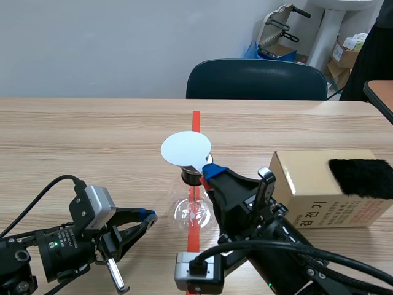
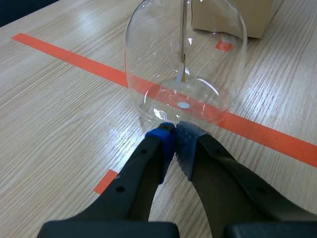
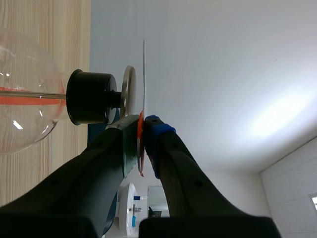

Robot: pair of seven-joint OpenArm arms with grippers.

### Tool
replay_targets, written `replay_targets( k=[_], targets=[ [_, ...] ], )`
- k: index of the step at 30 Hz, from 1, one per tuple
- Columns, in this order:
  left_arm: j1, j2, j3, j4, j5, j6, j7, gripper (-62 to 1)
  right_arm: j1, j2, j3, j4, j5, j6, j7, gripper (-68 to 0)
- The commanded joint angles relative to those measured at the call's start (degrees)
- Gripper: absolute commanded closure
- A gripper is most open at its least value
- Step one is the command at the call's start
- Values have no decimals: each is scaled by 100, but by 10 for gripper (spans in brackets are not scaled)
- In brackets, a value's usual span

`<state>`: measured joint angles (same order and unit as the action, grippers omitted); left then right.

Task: Do the electroscope experiment

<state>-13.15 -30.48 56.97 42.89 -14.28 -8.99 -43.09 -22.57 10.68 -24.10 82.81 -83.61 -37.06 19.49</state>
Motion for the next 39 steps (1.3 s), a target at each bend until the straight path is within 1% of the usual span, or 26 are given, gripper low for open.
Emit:
replay_targets(
  k=[1,6,10,13,22,29,33,39],
  targets=[
    [-2,46,-42,131,4,-13,-79,-42,63,44,15,92,-9,-55,17,-17],
    [-2,46,-42,131,4,-13,-79,-42,48,44,15,92,-9,-57,-61,-17],
    [-2,46,-42,131,4,-13,-76,-42,15,44,13,92,-9,-57,-387,-17],
    [-2,46,-42,131,4,-13,-74,-42,13,44,15,92,-9,-59,-791,-17],
    [-2,46,-42,131,2,-13,-74,-42,-63,44,20,92,-9,-61,-2319,-17],
    [-2,46,-42,131,2,-13,-74,-42,-79,44,24,92,-9,-61,-3191,-17],
    [-2,46,-42,131,2,-13,-74,-42,-79,44,109,92,-9,-63,-3377,-17],
    [-2,46,-42,131,2,-13,-72,-42,-76,44,240,92,-9,-63,-3373,-17]
  ],
)
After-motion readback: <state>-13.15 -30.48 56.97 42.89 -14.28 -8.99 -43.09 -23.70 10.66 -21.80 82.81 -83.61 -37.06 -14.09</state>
